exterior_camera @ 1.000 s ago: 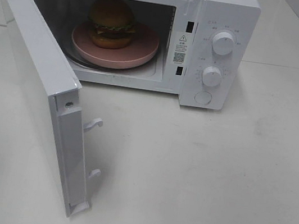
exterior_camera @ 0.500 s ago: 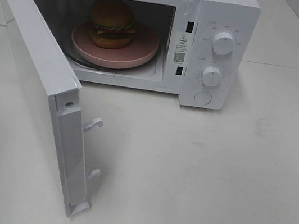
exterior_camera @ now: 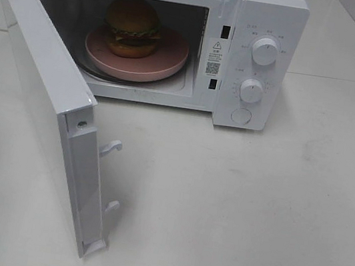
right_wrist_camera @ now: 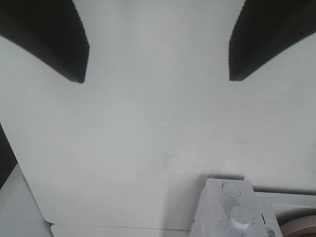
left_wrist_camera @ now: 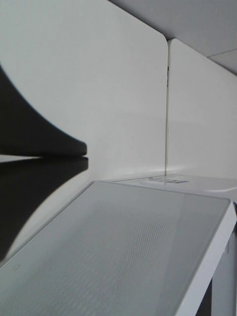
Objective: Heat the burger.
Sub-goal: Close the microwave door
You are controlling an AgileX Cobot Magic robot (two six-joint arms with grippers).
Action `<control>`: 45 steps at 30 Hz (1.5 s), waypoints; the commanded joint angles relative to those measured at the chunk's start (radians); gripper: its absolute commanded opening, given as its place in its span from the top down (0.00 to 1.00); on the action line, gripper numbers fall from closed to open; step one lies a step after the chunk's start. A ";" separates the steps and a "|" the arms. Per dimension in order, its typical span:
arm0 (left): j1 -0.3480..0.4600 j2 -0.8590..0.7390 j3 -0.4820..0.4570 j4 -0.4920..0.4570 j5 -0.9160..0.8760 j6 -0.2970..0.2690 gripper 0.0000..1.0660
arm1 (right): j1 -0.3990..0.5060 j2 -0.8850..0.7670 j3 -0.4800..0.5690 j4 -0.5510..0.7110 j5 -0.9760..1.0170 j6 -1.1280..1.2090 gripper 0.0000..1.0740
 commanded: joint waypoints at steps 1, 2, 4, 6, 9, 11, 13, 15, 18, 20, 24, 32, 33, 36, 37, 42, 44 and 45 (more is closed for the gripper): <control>-0.003 0.029 0.060 -0.011 -0.201 0.003 1.00 | -0.005 -0.026 0.000 -0.007 -0.011 0.008 0.29; -0.003 0.056 0.094 -0.004 -0.293 0.002 1.00 | -0.005 -0.026 0.000 -0.007 -0.011 0.008 0.29; -0.003 0.073 0.110 0.004 -0.347 0.001 1.00 | -0.005 -0.026 0.000 -0.007 -0.011 0.008 0.29; -0.003 0.106 0.135 0.027 -0.439 -0.009 1.00 | -0.005 -0.026 0.000 -0.007 -0.011 0.008 0.29; -0.003 0.163 0.169 0.104 -0.591 -0.078 1.00 | -0.005 -0.026 0.000 -0.007 -0.011 0.008 0.29; -0.003 0.210 0.184 0.197 -0.675 -0.155 1.00 | -0.005 -0.026 0.000 -0.007 -0.011 0.008 0.29; -0.003 0.281 0.185 0.356 -0.738 -0.288 1.00 | -0.005 -0.026 0.000 -0.007 -0.011 0.008 0.29; -0.003 0.304 0.185 0.419 -0.764 -0.314 1.00 | -0.005 -0.026 0.000 -0.007 -0.011 0.008 0.29; -0.003 0.360 0.185 0.563 -0.850 -0.374 1.00 | -0.005 -0.026 0.000 -0.007 -0.011 0.008 0.29; -0.003 0.404 0.185 0.652 -0.906 -0.449 1.00 | -0.005 -0.026 0.000 -0.007 -0.011 0.008 0.29; -0.003 0.508 0.174 0.846 -1.038 -0.527 1.00 | -0.005 -0.026 0.000 -0.007 -0.011 0.008 0.29; -0.003 0.612 0.132 1.004 -1.082 -0.603 1.00 | -0.005 -0.026 0.000 -0.007 -0.011 0.008 0.29; -0.003 0.637 0.119 1.012 -1.102 -0.625 1.00 | -0.005 -0.026 0.000 -0.007 -0.011 0.008 0.29; -0.011 0.675 0.102 1.007 -1.116 -0.631 1.00 | -0.005 -0.026 0.000 -0.008 -0.011 0.008 0.29; -0.011 0.675 0.102 1.007 -1.116 -0.631 1.00 | -0.005 -0.026 0.000 -0.008 -0.011 0.008 0.29; -0.154 0.730 0.073 0.872 -1.104 -0.572 1.00 | -0.005 -0.026 0.000 -0.010 -0.011 0.007 0.29; -0.205 0.743 0.071 0.762 -1.093 -0.520 1.00 | -0.005 -0.026 0.000 -0.010 -0.011 0.007 0.29; -0.205 0.743 0.071 0.762 -1.093 -0.520 1.00 | -0.005 -0.026 0.000 -0.010 -0.011 0.007 0.29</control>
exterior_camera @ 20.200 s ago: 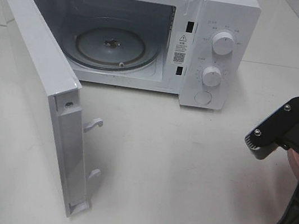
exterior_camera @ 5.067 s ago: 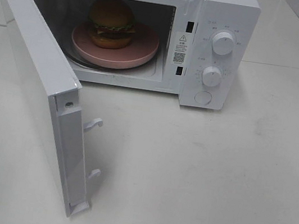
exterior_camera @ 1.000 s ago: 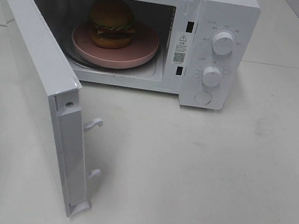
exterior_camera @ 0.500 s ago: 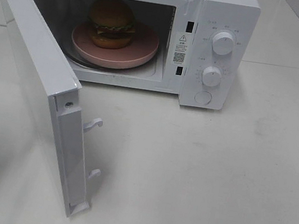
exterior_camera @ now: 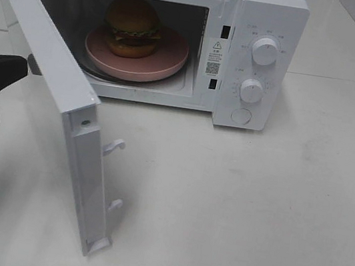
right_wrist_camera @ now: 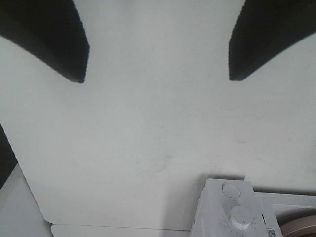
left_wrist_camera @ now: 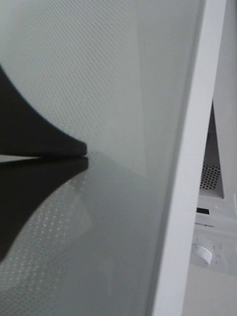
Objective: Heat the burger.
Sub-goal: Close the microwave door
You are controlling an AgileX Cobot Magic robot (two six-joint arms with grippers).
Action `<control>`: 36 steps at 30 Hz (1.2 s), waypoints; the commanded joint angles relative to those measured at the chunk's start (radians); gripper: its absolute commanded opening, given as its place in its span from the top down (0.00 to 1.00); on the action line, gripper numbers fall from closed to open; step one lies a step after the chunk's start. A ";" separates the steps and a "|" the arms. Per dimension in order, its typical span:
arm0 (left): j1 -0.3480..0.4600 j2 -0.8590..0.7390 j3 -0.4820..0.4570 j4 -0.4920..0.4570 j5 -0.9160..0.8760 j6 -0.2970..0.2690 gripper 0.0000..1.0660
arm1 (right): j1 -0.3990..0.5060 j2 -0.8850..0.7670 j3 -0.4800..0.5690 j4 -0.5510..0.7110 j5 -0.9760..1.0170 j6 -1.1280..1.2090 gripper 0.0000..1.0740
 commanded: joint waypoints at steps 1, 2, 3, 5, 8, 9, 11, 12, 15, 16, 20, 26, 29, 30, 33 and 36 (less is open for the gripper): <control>-0.105 0.025 -0.015 -0.227 -0.001 0.095 1.00 | -0.005 -0.026 0.000 -0.010 -0.011 0.007 0.29; -0.126 0.031 -0.015 -0.258 -0.003 0.109 1.00 | -0.005 -0.026 0.000 -0.010 -0.011 0.007 0.29; -0.126 0.031 -0.015 -0.258 -0.003 0.109 1.00 | -0.005 -0.026 0.000 -0.010 -0.011 0.007 0.29; -0.206 0.047 -0.019 -0.345 -0.001 0.143 1.00 | -0.005 -0.026 0.000 -0.010 -0.011 0.007 0.29; -0.284 0.070 -0.033 -0.453 0.001 0.175 1.00 | -0.005 -0.026 0.000 -0.010 -0.011 0.007 0.29; -0.284 0.070 -0.033 -0.453 0.001 0.175 1.00 | -0.005 -0.026 0.000 -0.010 -0.011 0.007 0.29; -0.335 0.088 -0.052 -0.515 0.001 0.211 1.00 | -0.005 -0.026 0.000 -0.010 -0.011 0.007 0.29; -0.386 0.113 -0.077 -0.573 0.001 0.250 1.00 | -0.005 -0.026 0.000 -0.010 -0.011 0.007 0.29; -0.443 0.162 -0.121 -0.644 0.002 0.284 1.00 | -0.005 -0.026 0.000 -0.010 -0.011 0.007 0.29; -0.443 0.162 -0.121 -0.644 0.002 0.284 1.00 | -0.005 -0.026 0.000 -0.010 -0.011 0.007 0.29; -0.516 0.238 -0.185 -0.734 0.001 0.291 1.00 | -0.005 -0.026 0.000 -0.010 -0.011 0.007 0.29; -0.586 0.312 -0.268 -0.880 0.005 0.355 1.00 | -0.005 -0.026 0.000 -0.010 -0.011 0.007 0.29; -0.618 0.342 -0.314 -0.962 0.007 0.399 1.00 | -0.005 -0.026 0.000 -0.010 -0.011 0.007 0.29; -0.637 0.362 -0.349 -1.009 0.010 0.428 1.00 | -0.005 -0.026 0.000 -0.010 -0.011 0.007 0.29; -0.643 0.372 -0.370 -1.033 0.015 0.440 1.00 | -0.005 -0.026 0.000 -0.010 -0.011 0.007 0.29; -0.671 0.420 -0.463 -1.122 0.033 0.515 1.00 | -0.005 -0.026 0.000 -0.010 -0.011 0.007 0.29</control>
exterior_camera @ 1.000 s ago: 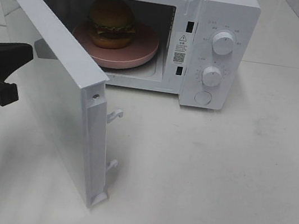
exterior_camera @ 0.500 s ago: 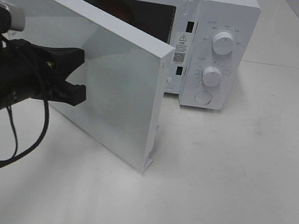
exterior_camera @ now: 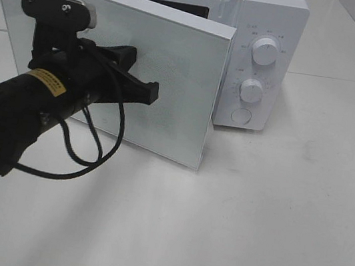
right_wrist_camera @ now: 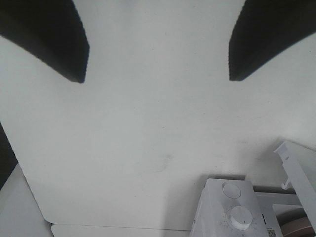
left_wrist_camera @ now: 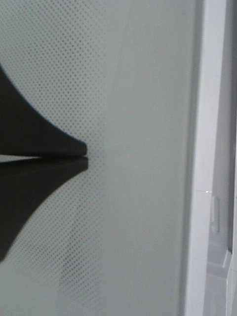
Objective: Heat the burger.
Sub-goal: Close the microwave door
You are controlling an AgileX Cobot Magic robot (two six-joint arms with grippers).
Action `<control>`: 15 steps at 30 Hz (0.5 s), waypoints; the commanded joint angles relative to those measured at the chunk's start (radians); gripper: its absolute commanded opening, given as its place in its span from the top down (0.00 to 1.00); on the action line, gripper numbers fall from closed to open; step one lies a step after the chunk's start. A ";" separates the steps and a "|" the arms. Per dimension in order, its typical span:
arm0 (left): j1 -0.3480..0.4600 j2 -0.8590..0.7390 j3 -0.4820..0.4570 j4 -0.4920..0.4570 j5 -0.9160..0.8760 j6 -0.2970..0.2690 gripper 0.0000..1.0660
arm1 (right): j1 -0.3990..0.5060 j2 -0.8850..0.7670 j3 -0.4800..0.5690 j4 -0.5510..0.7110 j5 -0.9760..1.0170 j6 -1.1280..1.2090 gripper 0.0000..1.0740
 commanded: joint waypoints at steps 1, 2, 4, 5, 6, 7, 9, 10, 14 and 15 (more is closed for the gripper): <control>-0.016 0.018 -0.049 -0.058 0.008 0.042 1.00 | -0.005 -0.026 0.000 -0.009 -0.011 0.007 0.29; -0.020 0.028 -0.068 -0.081 0.010 0.057 1.00 | -0.005 -0.026 0.000 -0.009 -0.011 0.007 0.29; -0.024 0.046 -0.106 -0.116 0.014 0.084 1.00 | -0.005 -0.026 0.000 -0.009 -0.011 0.007 0.29; -0.026 0.056 -0.125 -0.134 0.022 0.093 1.00 | -0.005 -0.026 0.000 -0.009 -0.011 0.007 0.29; -0.026 0.056 -0.125 -0.134 0.022 0.093 1.00 | -0.005 -0.026 0.000 -0.009 -0.011 0.007 0.29; -0.028 0.072 -0.162 -0.171 0.036 0.116 1.00 | -0.005 -0.026 0.000 -0.009 -0.011 0.007 0.29; -0.028 0.089 -0.198 -0.192 0.054 0.141 1.00 | -0.005 -0.026 0.000 -0.009 -0.011 0.007 0.29; -0.028 0.097 -0.218 -0.202 0.062 0.154 1.00 | -0.005 -0.026 0.000 -0.009 -0.011 0.007 0.29; -0.028 0.142 -0.310 -0.257 0.087 0.228 1.00 | -0.005 -0.026 0.000 -0.009 -0.011 0.007 0.29; -0.028 0.142 -0.310 -0.257 0.087 0.228 1.00 | -0.005 -0.026 0.000 -0.009 -0.011 0.007 0.29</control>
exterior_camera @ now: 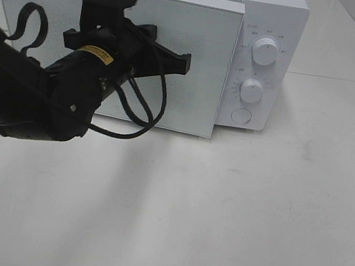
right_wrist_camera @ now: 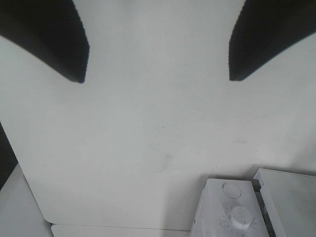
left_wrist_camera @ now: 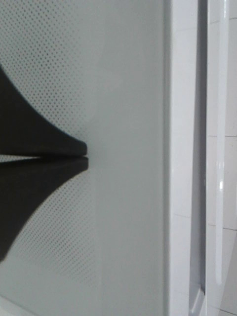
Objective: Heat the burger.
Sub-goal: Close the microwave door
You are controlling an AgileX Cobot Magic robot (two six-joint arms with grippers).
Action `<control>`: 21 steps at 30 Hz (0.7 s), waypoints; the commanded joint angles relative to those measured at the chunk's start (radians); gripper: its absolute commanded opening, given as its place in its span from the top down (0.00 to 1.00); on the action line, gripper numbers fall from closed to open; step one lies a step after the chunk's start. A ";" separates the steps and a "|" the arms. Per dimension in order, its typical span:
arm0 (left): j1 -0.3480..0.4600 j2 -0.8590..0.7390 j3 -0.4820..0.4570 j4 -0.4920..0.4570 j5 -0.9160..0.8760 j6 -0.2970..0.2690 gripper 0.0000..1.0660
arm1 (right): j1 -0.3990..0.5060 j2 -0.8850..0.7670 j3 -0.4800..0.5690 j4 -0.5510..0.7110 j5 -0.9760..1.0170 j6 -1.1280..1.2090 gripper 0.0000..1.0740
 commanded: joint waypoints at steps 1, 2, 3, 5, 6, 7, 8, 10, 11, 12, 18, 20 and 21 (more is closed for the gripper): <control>-0.006 0.030 -0.066 -0.059 0.022 0.061 1.00 | -0.005 -0.026 0.000 -0.009 -0.011 0.007 0.29; -0.006 0.048 -0.102 -0.091 0.036 0.089 1.00 | -0.005 -0.026 0.000 -0.009 -0.011 0.007 0.29; -0.006 0.048 -0.102 -0.091 0.036 0.089 1.00 | -0.005 -0.026 0.000 -0.009 -0.011 0.007 0.29; -0.006 0.062 -0.131 -0.112 0.047 0.108 1.00 | -0.005 -0.026 0.000 -0.009 -0.011 0.007 0.29; -0.006 0.068 -0.146 -0.117 0.047 0.121 1.00 | -0.005 -0.026 0.000 -0.009 -0.011 0.007 0.29; -0.005 0.081 -0.167 -0.132 0.050 0.146 1.00 | -0.005 -0.026 0.000 -0.009 -0.011 0.008 0.29; -0.005 0.081 -0.167 -0.132 0.050 0.146 1.00 | -0.005 -0.026 0.000 -0.009 -0.011 0.008 0.29; 0.009 0.089 -0.192 -0.139 0.076 0.151 1.00 | -0.005 -0.026 0.000 -0.009 -0.011 0.008 0.29; 0.009 0.089 -0.192 -0.139 0.076 0.151 1.00 | -0.005 -0.026 0.000 -0.009 -0.011 0.008 0.29; 0.027 0.089 -0.204 -0.142 0.099 0.151 1.00 | -0.005 -0.026 0.000 -0.009 -0.011 0.008 0.29; 0.066 0.089 -0.227 -0.148 0.101 0.151 1.00 | -0.005 -0.026 0.000 -0.009 -0.011 0.007 0.29; 0.069 0.089 -0.230 -0.148 0.101 0.151 1.00 | -0.005 -0.026 0.000 -0.009 -0.011 0.007 0.29; 0.070 0.087 -0.231 -0.149 0.115 0.152 1.00 | -0.005 -0.026 0.000 -0.009 -0.011 0.007 0.29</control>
